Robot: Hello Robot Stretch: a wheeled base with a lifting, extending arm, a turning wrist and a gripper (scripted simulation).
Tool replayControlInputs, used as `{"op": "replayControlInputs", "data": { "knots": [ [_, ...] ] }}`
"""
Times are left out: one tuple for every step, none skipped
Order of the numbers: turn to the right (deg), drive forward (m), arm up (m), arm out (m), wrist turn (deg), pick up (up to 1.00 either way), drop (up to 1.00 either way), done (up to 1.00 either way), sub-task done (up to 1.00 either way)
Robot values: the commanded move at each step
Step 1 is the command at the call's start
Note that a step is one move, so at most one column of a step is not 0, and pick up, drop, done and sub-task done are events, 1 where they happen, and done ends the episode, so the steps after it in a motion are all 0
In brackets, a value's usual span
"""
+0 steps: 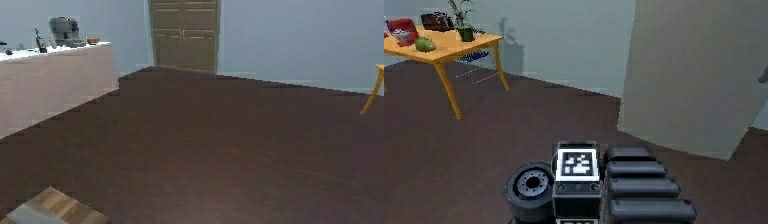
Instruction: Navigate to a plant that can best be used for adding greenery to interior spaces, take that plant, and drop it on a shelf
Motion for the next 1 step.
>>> {"op": "replayControlInputs", "data": {
  "knots": [
    [0.0, 0.9, 0.0, 0.0, 0.0, 0.0, 0.0, 0.0, 0.0]
  ]
}}
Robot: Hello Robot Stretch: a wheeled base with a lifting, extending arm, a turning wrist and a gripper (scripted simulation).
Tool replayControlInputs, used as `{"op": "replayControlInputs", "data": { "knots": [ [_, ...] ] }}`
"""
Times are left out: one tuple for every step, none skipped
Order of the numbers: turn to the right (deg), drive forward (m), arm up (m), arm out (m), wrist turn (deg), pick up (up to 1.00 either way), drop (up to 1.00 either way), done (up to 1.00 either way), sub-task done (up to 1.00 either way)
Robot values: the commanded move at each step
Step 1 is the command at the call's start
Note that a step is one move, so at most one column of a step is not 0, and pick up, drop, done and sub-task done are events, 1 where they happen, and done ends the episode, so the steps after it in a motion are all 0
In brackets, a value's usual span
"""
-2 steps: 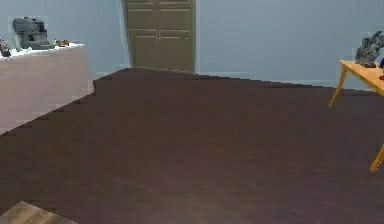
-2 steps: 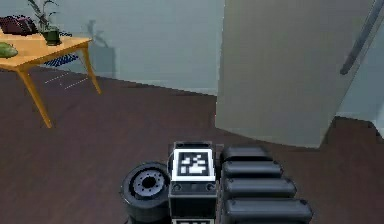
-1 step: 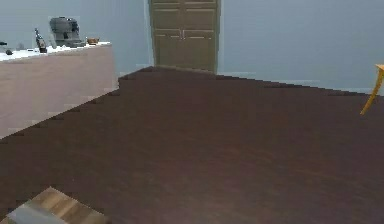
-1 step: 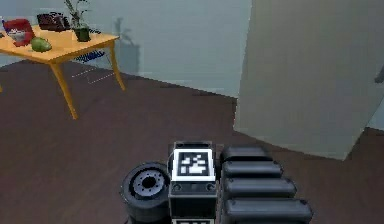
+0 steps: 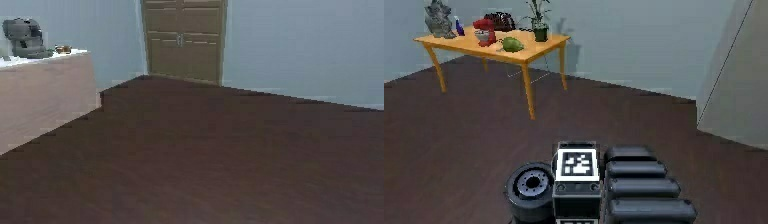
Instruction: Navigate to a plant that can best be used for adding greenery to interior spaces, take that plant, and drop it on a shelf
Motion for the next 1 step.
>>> {"op": "replayControlInputs", "data": {
  "knots": [
    [-45.0, 0.0, 0.0, 0.0, 0.0, 0.0, 0.0, 0.0, 0.0]
  ]
}}
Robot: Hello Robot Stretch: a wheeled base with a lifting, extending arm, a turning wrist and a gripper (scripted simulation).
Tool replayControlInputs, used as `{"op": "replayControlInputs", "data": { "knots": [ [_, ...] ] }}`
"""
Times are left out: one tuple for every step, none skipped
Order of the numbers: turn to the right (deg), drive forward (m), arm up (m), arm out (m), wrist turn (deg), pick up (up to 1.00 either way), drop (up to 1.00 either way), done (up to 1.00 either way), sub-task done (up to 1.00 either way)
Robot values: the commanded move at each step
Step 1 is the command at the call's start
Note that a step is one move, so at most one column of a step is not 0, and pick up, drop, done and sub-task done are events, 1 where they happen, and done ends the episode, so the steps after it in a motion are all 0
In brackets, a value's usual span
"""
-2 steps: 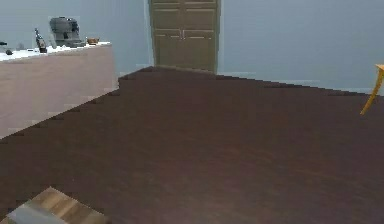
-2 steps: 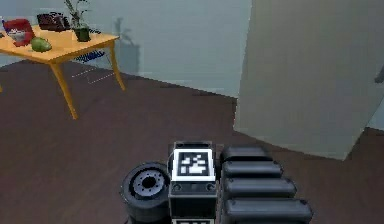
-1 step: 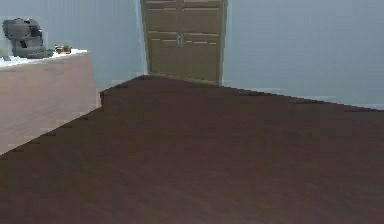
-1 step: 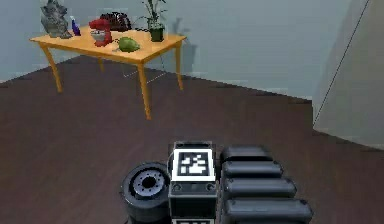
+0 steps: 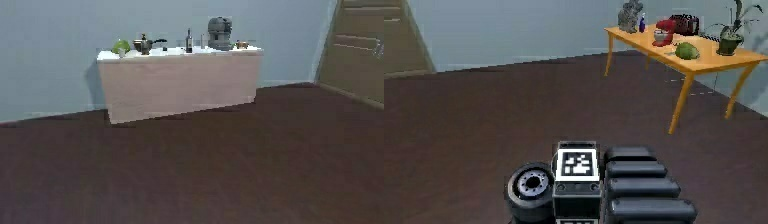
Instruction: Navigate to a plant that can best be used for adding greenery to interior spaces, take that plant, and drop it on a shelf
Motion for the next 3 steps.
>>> {"op": "replayControlInputs", "data": {
  "knots": [
    [-15.0, 0.0, 0.0, 0.0, 0.0, 0.0, 0.0, 0.0, 0.0],
    [0.0, 0.8, 0.0, 0.0, 0.0, 0.0, 0.0, 0.0, 0.0],
    [-45.0, 0.0, 0.0, 0.0, 0.0, 0.0, 0.0, 0.0, 0.0]
  ]
}}
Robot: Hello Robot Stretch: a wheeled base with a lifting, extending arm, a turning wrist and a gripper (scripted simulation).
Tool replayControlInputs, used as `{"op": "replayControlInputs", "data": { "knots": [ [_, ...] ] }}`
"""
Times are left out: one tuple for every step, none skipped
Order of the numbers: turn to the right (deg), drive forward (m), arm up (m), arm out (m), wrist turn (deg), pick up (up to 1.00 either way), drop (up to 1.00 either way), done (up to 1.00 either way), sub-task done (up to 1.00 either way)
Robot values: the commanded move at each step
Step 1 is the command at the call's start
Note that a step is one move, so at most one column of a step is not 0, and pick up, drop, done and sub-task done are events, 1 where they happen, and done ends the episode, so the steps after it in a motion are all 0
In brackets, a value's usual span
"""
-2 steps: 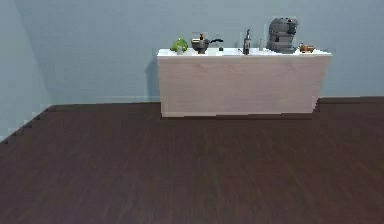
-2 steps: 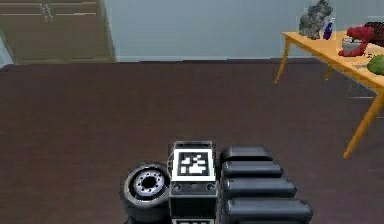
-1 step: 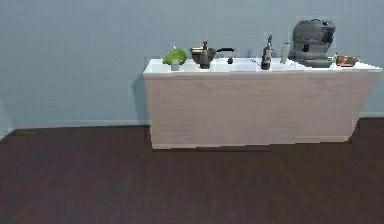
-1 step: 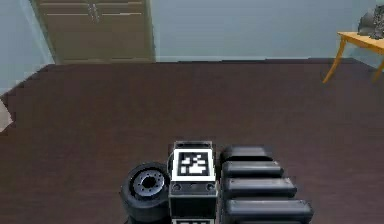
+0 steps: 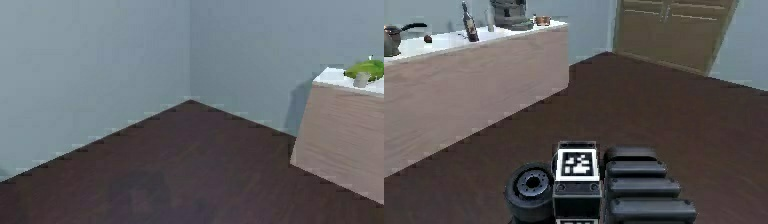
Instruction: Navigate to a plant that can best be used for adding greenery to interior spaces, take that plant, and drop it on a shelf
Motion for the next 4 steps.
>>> {"op": "replayControlInputs", "data": {
  "knots": [
    [-3.0, 0.0, 0.0, 0.0, 0.0, 0.0, 0.0, 0.0, 0.0],
    [45.0, 0.0, 0.0, 0.0, 0.0, 0.0, 0.0, 0.0, 0.0],
    [45.0, 0.0, 0.0, 0.0, 0.0, 0.0, 0.0, 0.0, 0.0],
    [42.0, 0.0, 0.0, 0.0, 0.0, 0.0, 0.0, 0.0, 0.0]
  ]
}}
